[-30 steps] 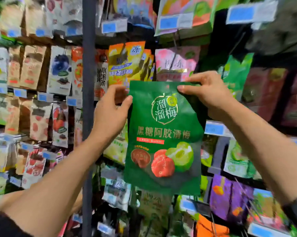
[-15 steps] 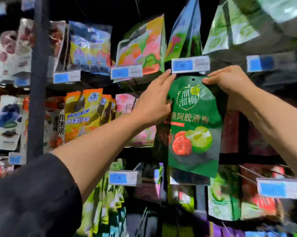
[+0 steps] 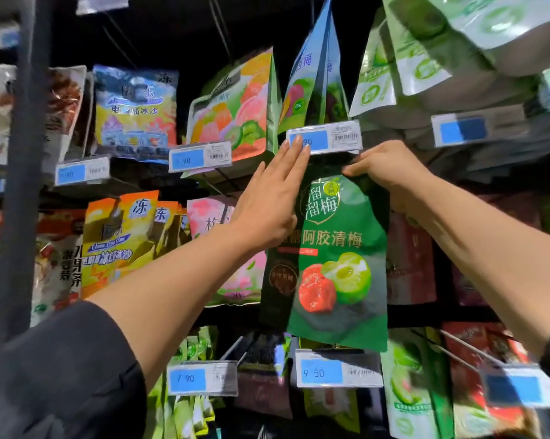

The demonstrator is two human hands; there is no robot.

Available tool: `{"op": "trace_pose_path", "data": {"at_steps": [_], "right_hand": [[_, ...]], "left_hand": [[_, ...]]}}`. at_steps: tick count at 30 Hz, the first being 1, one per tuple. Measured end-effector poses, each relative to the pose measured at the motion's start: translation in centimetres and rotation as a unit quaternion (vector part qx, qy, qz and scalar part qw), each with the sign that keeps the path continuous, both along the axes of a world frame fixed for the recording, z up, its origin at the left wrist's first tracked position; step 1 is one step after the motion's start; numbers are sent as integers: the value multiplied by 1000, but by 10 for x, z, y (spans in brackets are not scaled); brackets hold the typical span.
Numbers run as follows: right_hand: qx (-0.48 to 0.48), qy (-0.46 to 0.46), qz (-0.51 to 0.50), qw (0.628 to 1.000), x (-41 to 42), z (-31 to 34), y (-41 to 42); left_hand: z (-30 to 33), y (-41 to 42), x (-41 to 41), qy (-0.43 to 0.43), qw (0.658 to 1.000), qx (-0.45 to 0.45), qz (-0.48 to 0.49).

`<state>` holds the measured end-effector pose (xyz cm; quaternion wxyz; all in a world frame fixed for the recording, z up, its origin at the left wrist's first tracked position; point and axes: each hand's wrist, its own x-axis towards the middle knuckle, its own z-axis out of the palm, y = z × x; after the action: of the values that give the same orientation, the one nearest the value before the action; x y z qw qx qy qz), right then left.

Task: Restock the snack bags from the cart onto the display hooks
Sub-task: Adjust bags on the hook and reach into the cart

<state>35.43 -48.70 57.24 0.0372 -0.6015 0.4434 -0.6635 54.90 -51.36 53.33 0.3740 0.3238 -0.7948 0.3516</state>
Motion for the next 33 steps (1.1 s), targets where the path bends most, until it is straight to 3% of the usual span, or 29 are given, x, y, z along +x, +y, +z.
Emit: {"op": "trace_pose_path", "data": {"at_steps": [10, 18, 25, 28, 33], "right_hand": [[-13, 112, -57, 992, -10, -4, -42], [10, 133, -31, 991, -26, -8, -73], [-5, 85, -140, 987, -36, -34, -34], [12, 44, -156, 987, -51, -65, -3], [40, 104, -239, 964, -78, -141, 88]], "left_hand": [[-6, -14, -7, 22, 999, -39, 1], [-14, -17, -11, 52, 997, -62, -8], [-42, 7, -18, 47, 998, 40, 34], [-74, 22, -29, 67, 993, 92, -26], [-161, 63, -76, 104, 958, 161, -215]]}}
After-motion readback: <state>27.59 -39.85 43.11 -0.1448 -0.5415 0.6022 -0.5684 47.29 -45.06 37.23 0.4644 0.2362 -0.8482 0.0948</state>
